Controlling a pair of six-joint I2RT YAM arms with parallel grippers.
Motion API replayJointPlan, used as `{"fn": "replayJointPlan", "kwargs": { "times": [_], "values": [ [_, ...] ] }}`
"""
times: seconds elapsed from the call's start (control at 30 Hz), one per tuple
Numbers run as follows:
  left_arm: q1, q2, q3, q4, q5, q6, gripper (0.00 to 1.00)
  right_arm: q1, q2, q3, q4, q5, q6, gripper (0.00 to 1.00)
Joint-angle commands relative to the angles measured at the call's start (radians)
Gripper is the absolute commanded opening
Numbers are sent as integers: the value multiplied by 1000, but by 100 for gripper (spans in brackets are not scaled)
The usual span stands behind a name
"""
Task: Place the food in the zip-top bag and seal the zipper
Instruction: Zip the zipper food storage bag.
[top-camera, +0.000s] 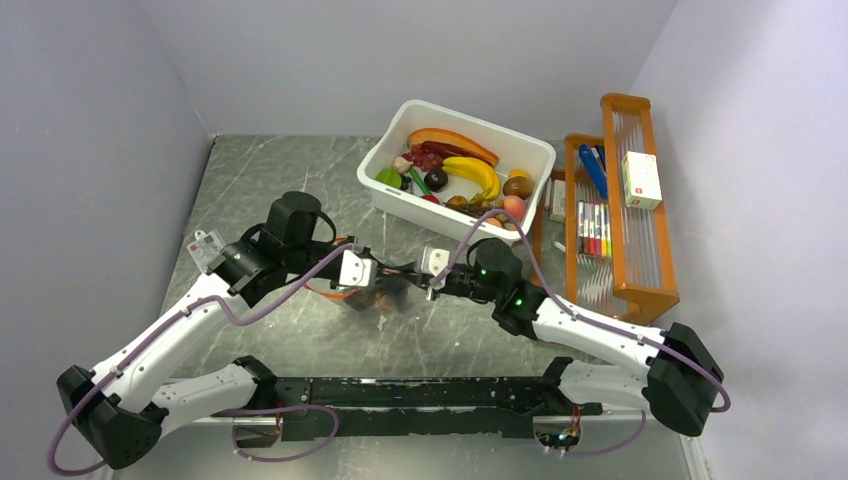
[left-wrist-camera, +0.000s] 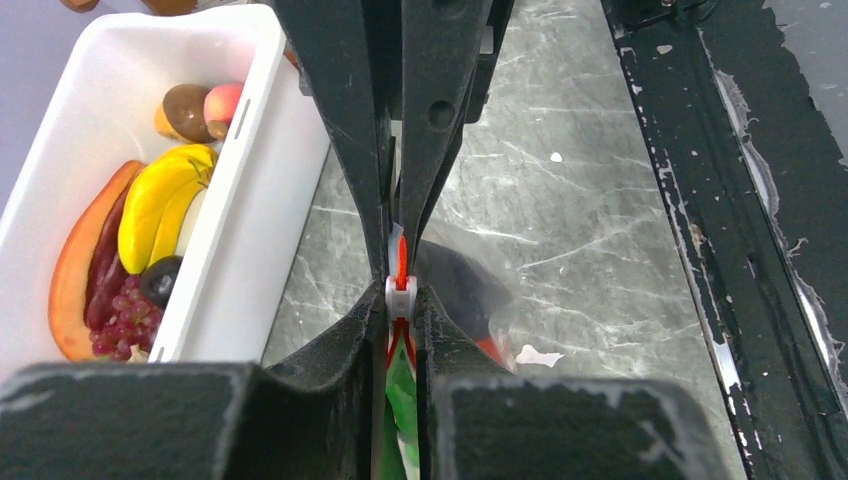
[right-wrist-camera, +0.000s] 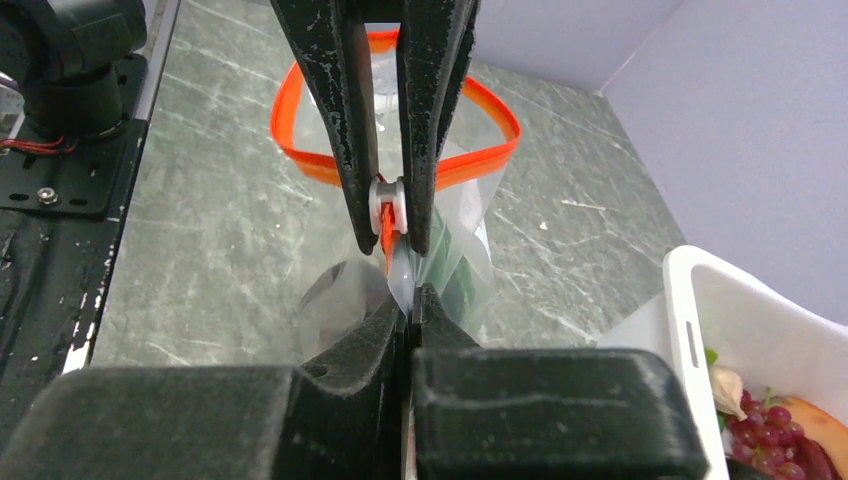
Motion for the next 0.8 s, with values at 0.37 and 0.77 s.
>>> {"fn": "replayJointPlan", "kwargs": {
  "times": [0.37, 0.77],
  "values": [
    [6, -34, 9, 10, -63, -51, 7, -27, -8, 58, -109, -74, -47, 24],
    [6, 15, 40, 26, 6, -71, 7, -23, 65, 109, -52, -57, 4, 0]
  ]
}}
